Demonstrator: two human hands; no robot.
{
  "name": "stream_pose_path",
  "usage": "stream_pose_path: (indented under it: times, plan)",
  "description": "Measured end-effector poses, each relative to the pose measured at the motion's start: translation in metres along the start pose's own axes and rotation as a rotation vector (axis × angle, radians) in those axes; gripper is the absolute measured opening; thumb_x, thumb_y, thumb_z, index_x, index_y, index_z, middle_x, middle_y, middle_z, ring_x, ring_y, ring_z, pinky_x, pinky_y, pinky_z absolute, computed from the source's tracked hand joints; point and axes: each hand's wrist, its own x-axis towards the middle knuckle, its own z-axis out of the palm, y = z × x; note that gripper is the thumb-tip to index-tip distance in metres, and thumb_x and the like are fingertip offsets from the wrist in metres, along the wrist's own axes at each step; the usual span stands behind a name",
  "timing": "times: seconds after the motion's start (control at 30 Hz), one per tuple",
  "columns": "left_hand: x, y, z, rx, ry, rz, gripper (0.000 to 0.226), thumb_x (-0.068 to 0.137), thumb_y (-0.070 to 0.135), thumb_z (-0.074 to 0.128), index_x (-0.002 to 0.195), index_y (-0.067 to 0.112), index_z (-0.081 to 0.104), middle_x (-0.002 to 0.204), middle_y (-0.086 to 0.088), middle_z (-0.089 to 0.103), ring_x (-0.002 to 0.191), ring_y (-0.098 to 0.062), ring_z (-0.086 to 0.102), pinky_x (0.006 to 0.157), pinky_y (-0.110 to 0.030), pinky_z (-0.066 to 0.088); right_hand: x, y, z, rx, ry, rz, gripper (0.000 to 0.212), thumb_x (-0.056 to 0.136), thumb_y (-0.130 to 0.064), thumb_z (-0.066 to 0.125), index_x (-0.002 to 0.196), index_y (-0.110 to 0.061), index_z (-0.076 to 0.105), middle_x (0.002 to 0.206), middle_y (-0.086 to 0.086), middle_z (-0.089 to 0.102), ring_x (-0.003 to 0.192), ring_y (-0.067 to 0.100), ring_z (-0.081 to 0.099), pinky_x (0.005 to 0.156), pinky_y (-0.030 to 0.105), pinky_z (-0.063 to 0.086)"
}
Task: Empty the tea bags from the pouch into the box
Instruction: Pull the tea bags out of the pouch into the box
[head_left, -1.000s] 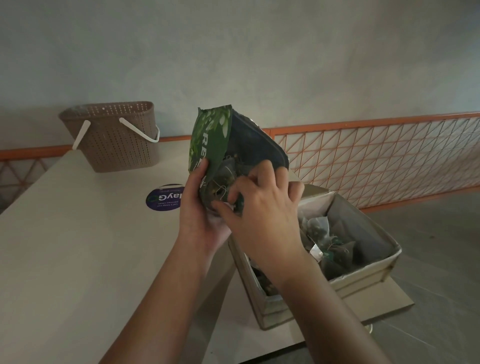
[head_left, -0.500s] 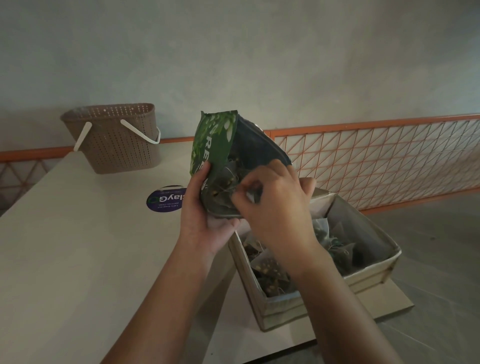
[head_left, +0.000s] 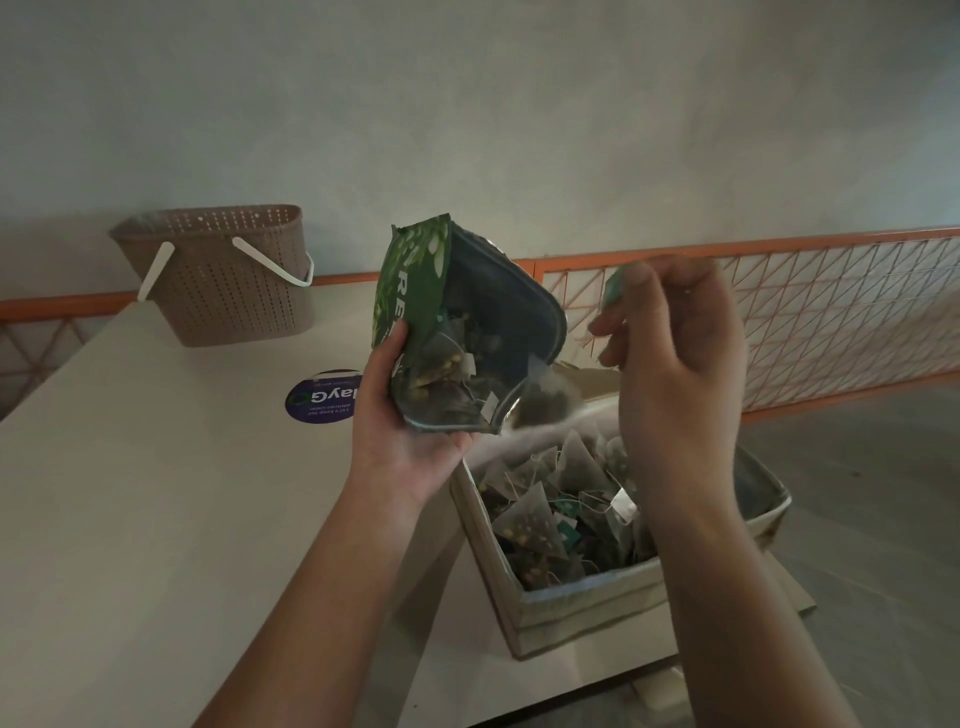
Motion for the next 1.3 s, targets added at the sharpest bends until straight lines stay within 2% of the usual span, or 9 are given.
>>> stream_pose_path:
  times: [0.2,0.33,0.57,0.67,0.77,0.83,0.97,1.13,1.3]
  plan:
    - [-0.001,-0.001,0.002,0.002,0.017,0.022,0.063,0.086,0.048,0.065,0.143,0.021,0.058,0.150,-0.006,0.055,0.140,-0.029,0.050,0.116,-0.047,0.037,-0.008,0.022,-0.010,-0.268,-0.208,0.118,0.006,0.089,-0.014,0.063,0.088,-0.020,0.065,0.078,-0.006,0.060,0.064,0.004,0.051,0.058,0.014,0.041]
    - [-0.002,-0.001,0.004,0.027,0.039,0.058,0.069,0.084,0.048,0.065,0.146,0.021,0.054,0.154,-0.004,0.050,0.140,-0.024,0.049,0.112,-0.042,0.042,-0.018,0.041,-0.004,-0.532,-0.261,0.034,0.013,0.082,-0.029,0.070,0.095,-0.032,0.069,0.106,-0.007,0.048,0.100,0.014,0.050,0.081,0.026,0.046]
    - [-0.006,-0.006,0.010,0.014,0.000,0.045,0.042,0.083,0.043,0.061,0.112,0.014,0.071,0.109,-0.005,0.070,0.093,-0.022,0.071,0.077,-0.032,0.061,-0.031,0.050,0.013,-0.988,-0.331,-0.130,0.033,0.083,-0.048,0.069,0.114,-0.038,0.067,0.108,-0.002,0.057,0.102,0.021,0.057,0.078,0.037,0.053]
    - [-0.008,-0.006,0.011,0.031,0.009,0.054,0.044,0.079,0.045,0.062,0.109,0.014,0.073,0.109,-0.006,0.071,0.089,-0.023,0.073,0.072,-0.033,0.061,-0.030,0.049,0.014,-1.015,-0.283,-0.196,0.020,0.082,-0.040,0.071,0.101,-0.036,0.072,0.097,-0.005,0.065,0.089,0.018,0.062,0.067,0.029,0.047]
    - [-0.008,-0.005,0.011,0.039,0.025,0.050,0.051,0.079,0.046,0.062,0.119,0.016,0.069,0.125,-0.008,0.063,0.107,-0.026,0.066,0.081,-0.039,0.059,-0.027,0.048,0.013,-0.975,-0.251,-0.158,0.005,0.083,-0.031,0.070,0.086,-0.031,0.074,0.086,-0.008,0.063,0.083,0.014,0.059,0.056,0.024,0.043]
    - [-0.008,-0.004,0.011,0.038,0.035,0.054,0.051,0.081,0.047,0.062,0.122,0.018,0.068,0.132,-0.008,0.059,0.117,-0.027,0.060,0.089,-0.041,0.056,-0.025,0.048,0.011,-0.950,-0.261,-0.106,0.008,0.087,-0.031,0.067,0.090,-0.030,0.074,0.090,-0.009,0.063,0.087,0.012,0.057,0.056,0.025,0.045]
    - [-0.009,-0.005,0.014,0.021,0.041,0.042,0.051,0.080,0.045,0.063,0.124,0.018,0.068,0.129,-0.006,0.061,0.107,-0.024,0.065,0.085,-0.036,0.059,-0.023,0.047,0.010,-0.991,-0.322,-0.076,0.023,0.090,-0.033,0.061,0.112,-0.032,0.069,0.106,-0.009,0.062,0.096,0.011,0.057,0.060,0.023,0.041]
    - [-0.010,-0.006,0.014,0.034,0.059,0.048,0.069,0.079,0.044,0.065,0.142,0.015,0.058,0.126,-0.004,0.061,0.103,-0.022,0.066,0.078,-0.035,0.060,-0.022,0.046,0.009,-1.052,-0.366,-0.067,0.010,0.089,-0.031,0.062,0.093,-0.029,0.071,0.097,-0.008,0.061,0.088,0.010,0.056,0.056,0.022,0.041]
    - [-0.009,-0.006,0.013,0.036,0.056,0.035,0.067,0.077,0.044,0.065,0.138,0.017,0.061,0.129,-0.006,0.059,0.114,-0.025,0.059,0.088,-0.038,0.056,-0.022,0.045,0.011,-1.020,-0.404,-0.041,0.017,0.091,-0.030,0.060,0.105,-0.027,0.068,0.104,-0.006,0.058,0.090,0.012,0.057,0.060,0.022,0.041]
